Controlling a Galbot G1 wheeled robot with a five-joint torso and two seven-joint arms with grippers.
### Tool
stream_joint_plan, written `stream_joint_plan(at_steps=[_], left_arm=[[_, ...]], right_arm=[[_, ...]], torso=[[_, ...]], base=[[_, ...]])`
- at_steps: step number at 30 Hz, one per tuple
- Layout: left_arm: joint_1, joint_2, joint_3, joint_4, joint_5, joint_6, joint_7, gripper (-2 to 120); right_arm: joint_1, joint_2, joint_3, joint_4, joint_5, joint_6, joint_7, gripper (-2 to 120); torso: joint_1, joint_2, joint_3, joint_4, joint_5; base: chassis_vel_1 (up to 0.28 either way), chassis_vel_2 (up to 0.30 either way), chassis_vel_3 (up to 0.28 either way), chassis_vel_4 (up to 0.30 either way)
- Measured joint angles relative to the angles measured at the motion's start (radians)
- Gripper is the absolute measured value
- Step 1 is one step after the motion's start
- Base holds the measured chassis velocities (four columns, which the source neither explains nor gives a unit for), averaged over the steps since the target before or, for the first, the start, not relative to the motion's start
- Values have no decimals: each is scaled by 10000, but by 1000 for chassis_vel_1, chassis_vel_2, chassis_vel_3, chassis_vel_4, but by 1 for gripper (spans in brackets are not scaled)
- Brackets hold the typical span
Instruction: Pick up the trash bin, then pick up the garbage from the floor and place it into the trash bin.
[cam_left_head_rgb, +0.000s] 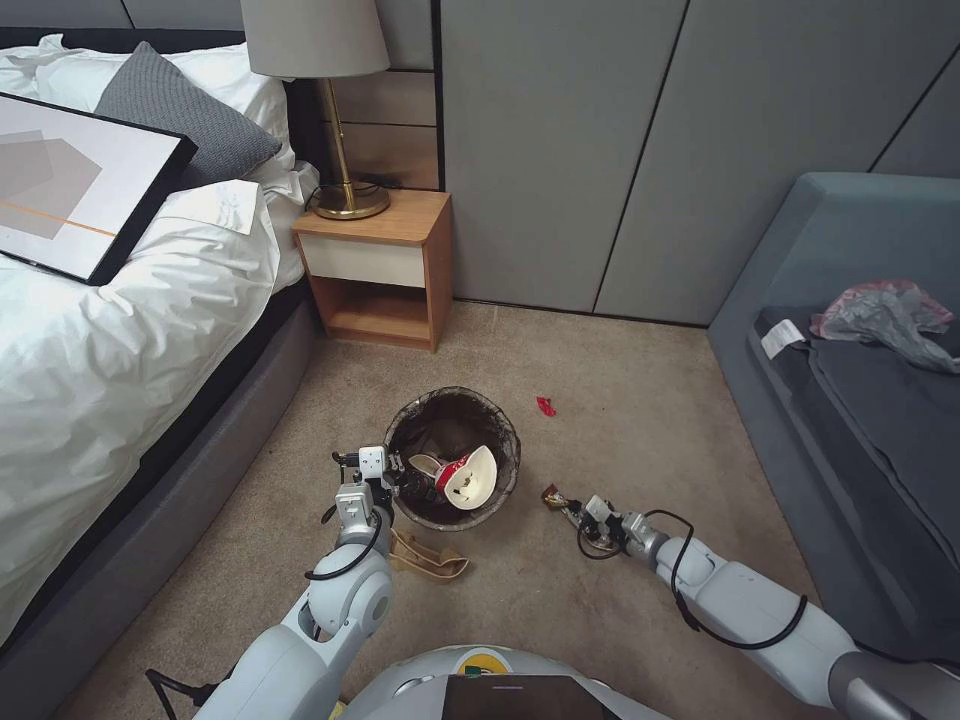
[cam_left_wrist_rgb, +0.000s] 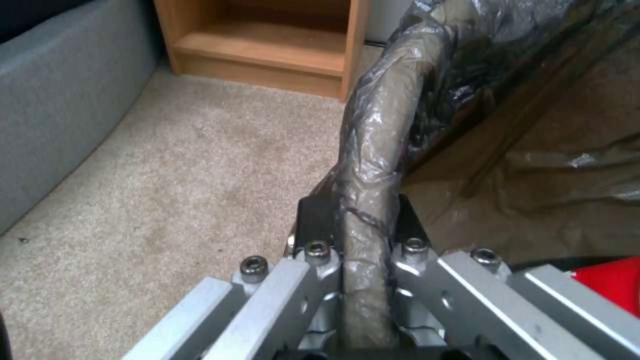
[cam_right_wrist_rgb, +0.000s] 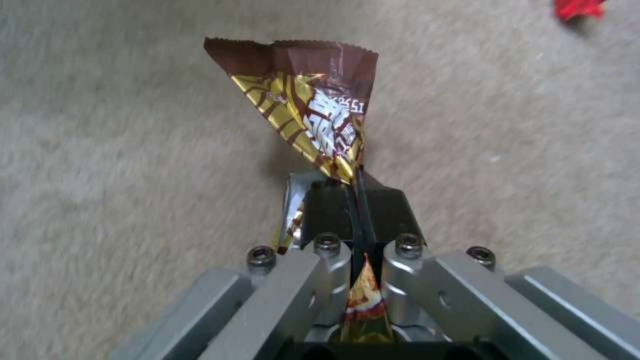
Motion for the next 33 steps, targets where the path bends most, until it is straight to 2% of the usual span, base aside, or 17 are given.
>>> stream_joint_plan(at_steps=[3, 7, 8, 9, 12, 19, 24, 33], left_arm=[[0, 4, 7, -17, -2, 7, -2, 2], [8, 28, 27, -44, -9, 20, -1, 2], [17, 48, 43, -56, -11, 26, 0, 2], [17, 48, 43, -56, -11, 26, 0, 2], [43, 90, 124, -86, -24, 43, 17, 2], [144, 111, 264, -109, -63, 69, 131, 2], [168, 192, 361, -148, -143, 127, 166, 2], [196, 305, 458, -149, -146, 146, 189, 2]], right_arm=[[-121, -75, 276, 316, 22, -29, 158, 0], [-386, -216, 1027, 1257, 172, -215, 687, 0], [-508, -302, 1395, 1882, 310, -352, 1061, 0], [-508, -302, 1395, 1882, 310, -352, 1061, 0], [-694, -436, 2284, 3416, 703, -687, 2067, 0], [-800, -366, 3214, 5146, 1069, -854, 3413, 0], [-791, 7, 4051, 6761, 936, -845, 4510, 0], [-688, 68, 4318, 8742, 1014, -928, 4862, 0]], torso=[[0, 0, 0, 0, 0], [0, 0, 0, 0, 0], [0, 0, 0, -1, 0], [0, 0, 0, -1, 0], [0, 0, -1, 2, -4], [0, 0, -1, 0, -4], [0, 0, -1, 1, 1], [0, 0, -1, 1, -1]], base=[[0, 0, 0, 0], [0, 0, 0, 0], [0, 0, 0, 0], [0, 0, 0, 0], [0, 0, 0, 0], [0, 0, 0, 0], [0, 0, 0, 0], [0, 0, 0, 0]])
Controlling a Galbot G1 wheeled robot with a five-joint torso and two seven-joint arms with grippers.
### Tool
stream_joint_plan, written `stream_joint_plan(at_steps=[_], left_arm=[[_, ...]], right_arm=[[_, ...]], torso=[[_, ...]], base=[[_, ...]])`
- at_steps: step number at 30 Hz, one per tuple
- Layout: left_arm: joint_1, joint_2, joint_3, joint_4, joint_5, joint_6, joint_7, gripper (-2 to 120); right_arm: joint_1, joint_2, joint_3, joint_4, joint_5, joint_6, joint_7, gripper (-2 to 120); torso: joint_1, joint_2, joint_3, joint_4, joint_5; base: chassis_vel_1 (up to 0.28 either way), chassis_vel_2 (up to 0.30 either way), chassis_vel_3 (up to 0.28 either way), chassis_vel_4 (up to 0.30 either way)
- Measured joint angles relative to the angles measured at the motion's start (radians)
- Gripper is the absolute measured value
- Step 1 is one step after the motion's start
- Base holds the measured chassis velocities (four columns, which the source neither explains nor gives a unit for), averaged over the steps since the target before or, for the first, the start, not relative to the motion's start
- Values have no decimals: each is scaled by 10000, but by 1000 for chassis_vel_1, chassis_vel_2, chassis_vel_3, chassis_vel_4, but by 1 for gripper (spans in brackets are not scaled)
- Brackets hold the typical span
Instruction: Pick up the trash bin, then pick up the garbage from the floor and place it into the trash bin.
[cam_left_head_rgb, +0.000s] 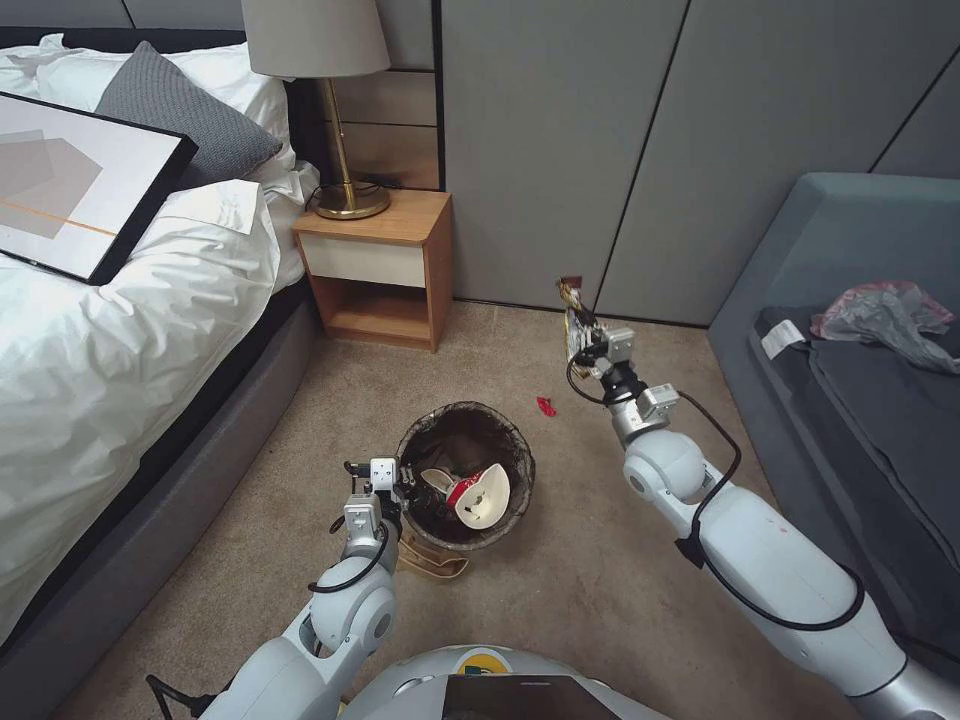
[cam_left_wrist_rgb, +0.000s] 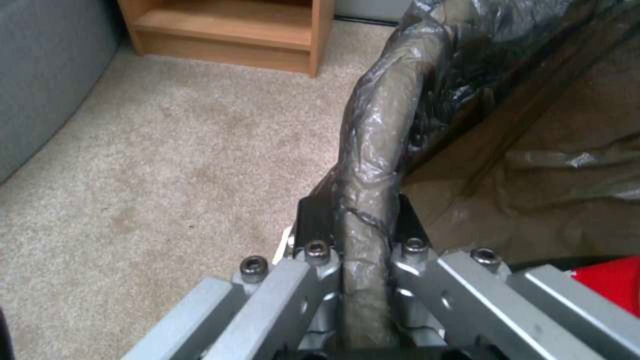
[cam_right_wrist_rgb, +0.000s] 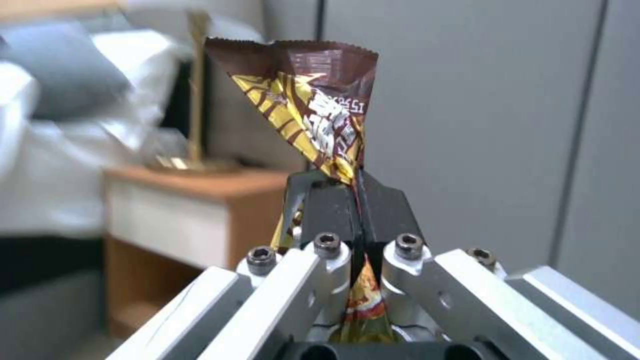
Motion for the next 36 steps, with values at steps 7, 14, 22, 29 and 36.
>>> stream_joint_plan(at_steps=[7, 14, 22, 29, 36], left_arm=[[-65, 2, 46, 75, 8, 4, 3, 2], [-93, -1, 74, 121, 18, 8, 0, 2], [-152, -14, 107, 158, 33, 10, -1, 2], [-227, -31, 147, 161, 34, 32, -17, 2], [-244, -186, 168, 181, 61, 36, -21, 2]], right_arm=[[-166, -198, -306, 1389, 246, 11, -148, 0], [-474, -478, -776, 2247, 311, -70, -306, 0], [-1410, -1776, -1932, 2938, -203, 37, -835, 0], [-2110, -2393, -2374, 2982, -788, 206, -1069, 0], [-2041, -2497, -2743, 2816, -993, 264, -1151, 0]], torso=[[0, 0, 0, -2, 0], [0, 0, 0, -1, 2], [0, 1, 0, -2, 0], [0, 1, 0, -2, 1], [0, 1, 0, 0, 2]], base=[[0, 0, 0, 0], [0, 0, 0, 0], [0, 0, 0, 0], [0, 0, 0, 0], [0, 0, 0, 0]])
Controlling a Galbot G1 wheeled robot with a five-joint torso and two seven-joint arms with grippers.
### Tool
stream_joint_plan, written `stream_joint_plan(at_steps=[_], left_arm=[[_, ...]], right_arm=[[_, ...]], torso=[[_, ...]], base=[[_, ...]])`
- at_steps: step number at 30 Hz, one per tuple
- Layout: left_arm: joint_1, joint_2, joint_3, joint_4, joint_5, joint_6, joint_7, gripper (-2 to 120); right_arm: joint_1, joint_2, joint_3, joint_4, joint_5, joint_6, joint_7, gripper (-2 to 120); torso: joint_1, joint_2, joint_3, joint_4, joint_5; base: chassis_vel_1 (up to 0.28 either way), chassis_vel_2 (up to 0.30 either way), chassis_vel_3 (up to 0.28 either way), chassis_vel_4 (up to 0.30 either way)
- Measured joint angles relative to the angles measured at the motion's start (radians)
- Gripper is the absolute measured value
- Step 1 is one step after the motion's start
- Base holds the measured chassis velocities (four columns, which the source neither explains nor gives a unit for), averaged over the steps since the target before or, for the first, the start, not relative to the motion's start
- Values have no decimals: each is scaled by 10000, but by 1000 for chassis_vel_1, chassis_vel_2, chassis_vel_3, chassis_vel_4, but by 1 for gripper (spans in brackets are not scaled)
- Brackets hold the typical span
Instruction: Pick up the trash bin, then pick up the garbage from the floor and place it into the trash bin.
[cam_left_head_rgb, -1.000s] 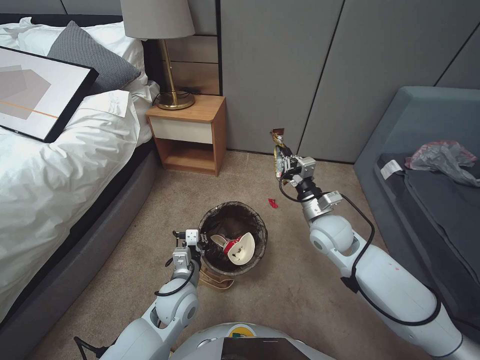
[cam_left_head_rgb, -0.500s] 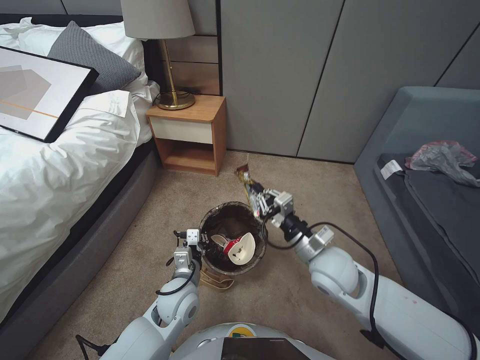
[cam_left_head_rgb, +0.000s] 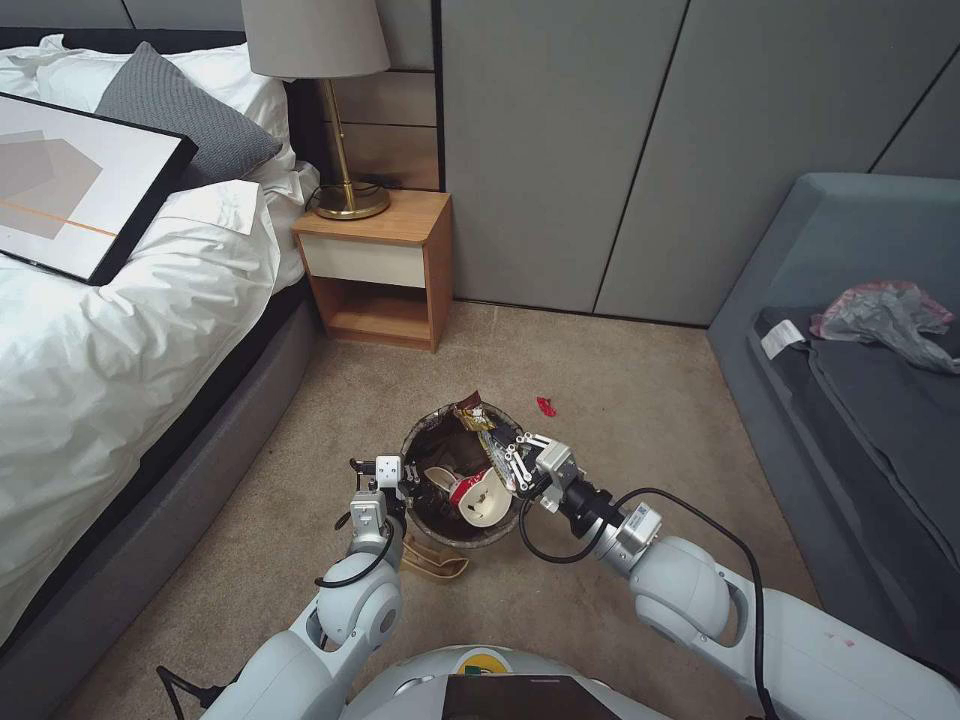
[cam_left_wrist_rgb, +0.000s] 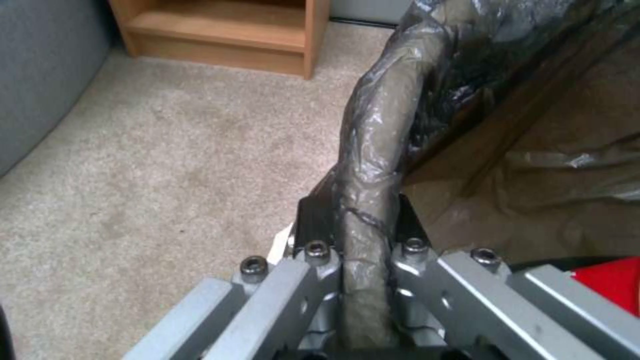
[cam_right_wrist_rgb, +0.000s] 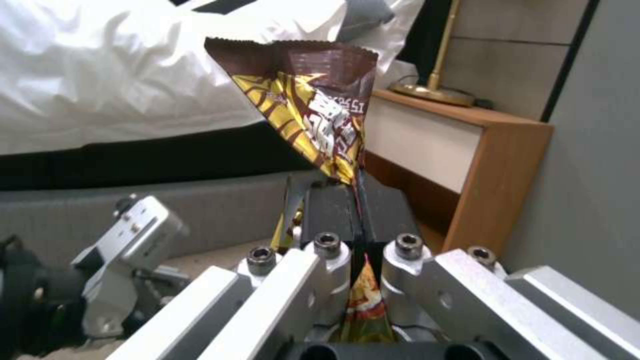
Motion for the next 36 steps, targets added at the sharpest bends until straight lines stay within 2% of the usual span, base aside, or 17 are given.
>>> stream_joint_plan(at_steps=[8, 14, 15, 18, 19, 22, 23, 26, 27, 30, 31, 33, 36], left_arm=[[-59, -92, 23, 13, 27, 12, -26, 2], [-93, -100, -9, 11, 8, 20, -42, 2], [-93, -100, -9, 11, 8, 20, -42, 2], [-91, -111, -29, 6, 3, 21, -48, 2], [-91, -111, -29, 6, 3, 21, -48, 2], [-87, -123, -46, 6, 0, 21, -52, 2], [-87, -123, -46, 6, 0, 21, -52, 2], [-87, -141, -56, 9, -2, 20, -52, 2], [-87, -141, -56, 9, -2, 20, -52, 2], [-92, -158, -62, 36, -2, 16, -52, 2], [-92, -158, -62, 36, -2, 16, -52, 2], [-100, -169, -63, 60, -3, 14, -53, 2], [-103, -172, -63, 63, -3, 13, -53, 2]], right_arm=[[272, 158, -560, -416, -271, -12, 97, -1], [674, 493, -1036, -744, -427, -65, 301, 22], [674, 493, -1036, -744, -427, -65, 301, 22], [852, 594, -1182, -786, -422, -121, 339, 38], [852, 594, -1182, -786, -422, -121, 339, 38], [918, 633, -1272, -831, -422, -140, 365, 51], [918, 633, -1272, -831, -422, -140, 365, 51], [918, 648, -1293, -837, -432, -142, 380, 64], [918, 648, -1293, -837, -432, -142, 380, 64], [903, 680, -1288, -837, -439, -143, 397, 78], [903, 680, -1288, -837, -439, -143, 397, 78], [900, 697, -1229, -821, -426, -142, 414, 90], [904, 696, -1214, -815, -424, -143, 414, 92]], torso=[[0, 0, 0, -1, 0], [0, 0, 0, 0, -1], [0, 0, 0, 0, -1], [0, 0, 0, 0, -2], [0, 0, 0, 0, -2], [0, 0, 0, 0, -1], [0, 0, 0, 0, -1], [0, 0, 0, -1, -2], [0, 0, 0, -1, -2], [0, 0, 0, 0, -1], [0, 0, 0, 0, -1], [0, 0, 0, 0, -1], [0, 0, 0, 0, -1]], base=[[0, 0, 0, 0], [0, 0, 0, 0], [0, 0, 0, 0], [0, 0, 0, 0], [0, 0, 0, 0], [0, 0, 0, 0], [0, 0, 0, 0], [0, 0, 0, 0], [0, 0, 0, 0], [0, 0, 0, 0], [0, 0, 0, 0], [0, 0, 0, 0], [0, 0, 0, 0]])
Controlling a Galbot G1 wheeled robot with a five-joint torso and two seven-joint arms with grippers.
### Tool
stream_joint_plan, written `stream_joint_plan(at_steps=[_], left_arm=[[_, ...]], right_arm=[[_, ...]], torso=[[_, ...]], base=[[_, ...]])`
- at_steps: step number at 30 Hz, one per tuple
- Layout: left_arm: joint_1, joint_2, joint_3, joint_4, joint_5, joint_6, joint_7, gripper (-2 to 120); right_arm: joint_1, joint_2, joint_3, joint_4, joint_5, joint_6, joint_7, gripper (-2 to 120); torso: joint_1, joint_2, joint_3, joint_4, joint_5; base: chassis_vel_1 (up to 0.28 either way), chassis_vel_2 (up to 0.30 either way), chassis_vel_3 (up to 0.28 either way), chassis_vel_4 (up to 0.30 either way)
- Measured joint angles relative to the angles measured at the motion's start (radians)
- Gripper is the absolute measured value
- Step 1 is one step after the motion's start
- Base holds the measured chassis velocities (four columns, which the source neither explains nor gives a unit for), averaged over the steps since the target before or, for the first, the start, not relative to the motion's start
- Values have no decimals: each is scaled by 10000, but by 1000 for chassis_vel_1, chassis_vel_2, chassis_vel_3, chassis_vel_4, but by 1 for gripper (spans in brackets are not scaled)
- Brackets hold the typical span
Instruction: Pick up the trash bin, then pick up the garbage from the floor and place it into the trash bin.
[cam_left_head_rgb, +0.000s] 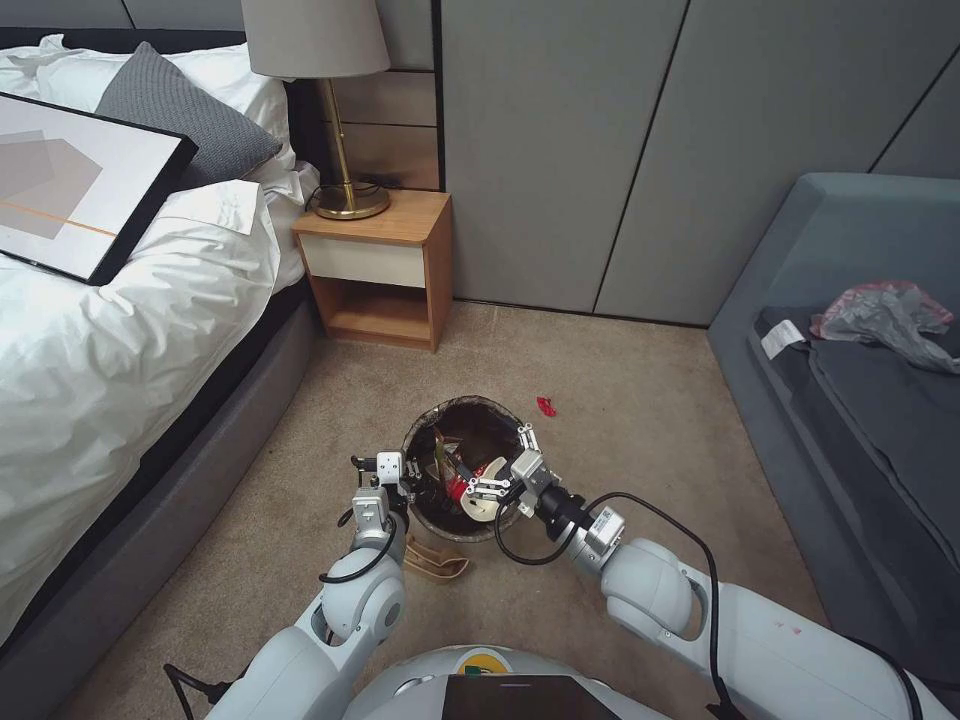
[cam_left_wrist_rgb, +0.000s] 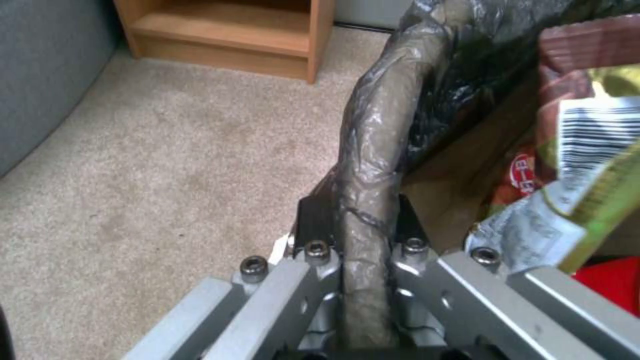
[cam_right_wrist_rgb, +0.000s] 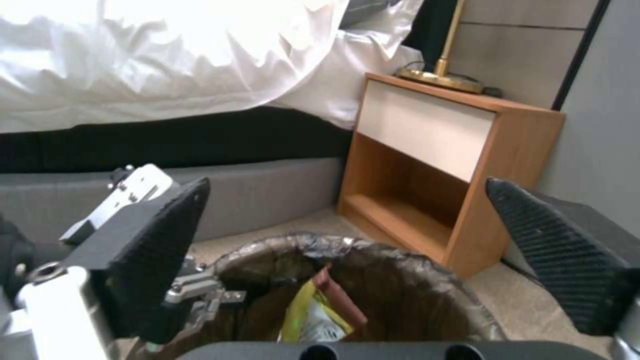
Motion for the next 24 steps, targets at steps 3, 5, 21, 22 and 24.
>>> stream_joint_plan(at_steps=[3, 5, 21, 22, 24], left_arm=[[-4, -3, 0, 4, 0, -1, 0, 2], [-17, -14, 0, 23, 0, -3, 0, 2], [-13, -45, -19, 49, -12, -16, -12, 2], [-6, -44, -22, 49, -12, -17, -13, 2], [12, -44, -30, 49, -12, -22, -11, 2]], right_arm=[[5, -3, 21, 6, 3, 0, 0, 100], [23, -29, 75, 32, 25, 1, 0, 100], [-74, 82, 919, 482, 292, -177, 504, 100], [-80, 102, 1012, 511, 308, -222, 585, 100], [-119, 187, 1281, 584, 354, -368, 921, 100]], torso=[[0, 0, 0, 0, 0], [0, 0, 0, 0, 0], [0, 0, 0, -1, 1], [0, 0, 0, 0, 1], [0, 0, 0, 1, -3]], base=[[0, 0, 0, 0], [0, 0, 0, 0], [0, 0, 0, 0], [0, 0, 0, 0], [0, 0, 0, 0]])
